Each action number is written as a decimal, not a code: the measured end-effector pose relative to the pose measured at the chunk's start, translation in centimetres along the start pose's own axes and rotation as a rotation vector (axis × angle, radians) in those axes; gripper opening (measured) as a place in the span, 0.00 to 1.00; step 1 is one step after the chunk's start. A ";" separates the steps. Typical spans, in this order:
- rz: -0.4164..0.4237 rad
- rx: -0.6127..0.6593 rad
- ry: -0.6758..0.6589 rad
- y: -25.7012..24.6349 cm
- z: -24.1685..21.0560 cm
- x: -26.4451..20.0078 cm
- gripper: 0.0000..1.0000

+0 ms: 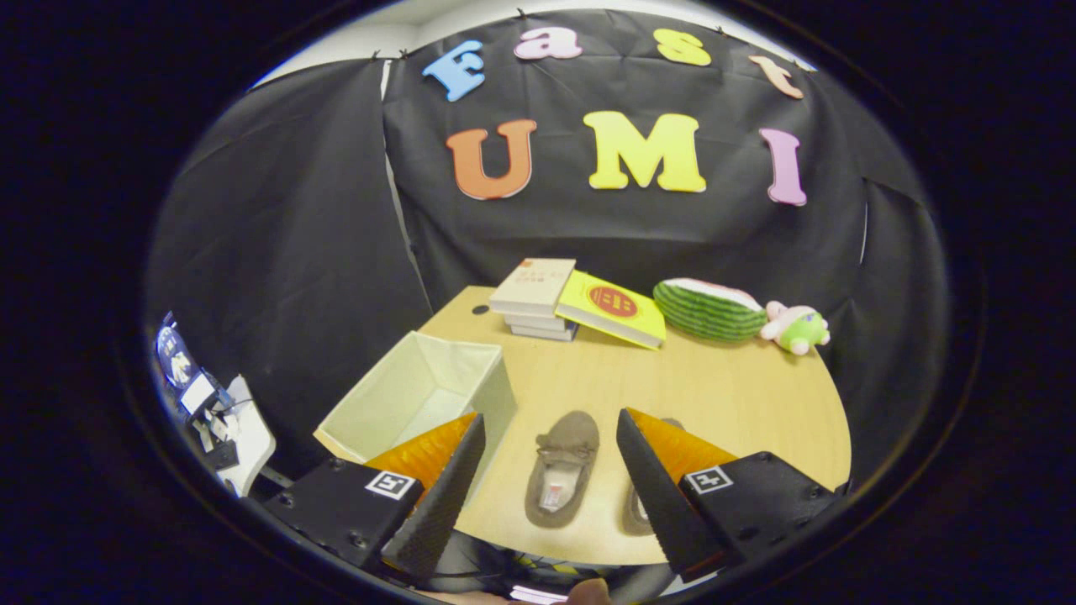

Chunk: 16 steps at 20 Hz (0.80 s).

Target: Open the storage box then place both shoes into the box .Put the left shoe in first, then the right shoe, with the right side of both shoes facing outward in a uniform manner.

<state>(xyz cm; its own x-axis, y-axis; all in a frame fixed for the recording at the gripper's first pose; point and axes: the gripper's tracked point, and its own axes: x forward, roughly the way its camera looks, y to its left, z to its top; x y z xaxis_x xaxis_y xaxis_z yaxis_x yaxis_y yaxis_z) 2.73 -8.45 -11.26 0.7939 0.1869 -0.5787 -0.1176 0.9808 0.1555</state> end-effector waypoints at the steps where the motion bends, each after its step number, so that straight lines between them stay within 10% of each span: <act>1: 0.000 0.011 0.040 -0.5 -1.2 0.9 1.00; 16: 0.020 0.215 0.516 -3.7 -15.3 12.2 1.00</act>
<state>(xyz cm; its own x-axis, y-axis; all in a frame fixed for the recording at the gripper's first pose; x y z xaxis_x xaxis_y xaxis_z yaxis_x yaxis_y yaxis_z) 3.69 -8.95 -31.16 0.3917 0.2614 -0.8822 0.0375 0.9535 0.2992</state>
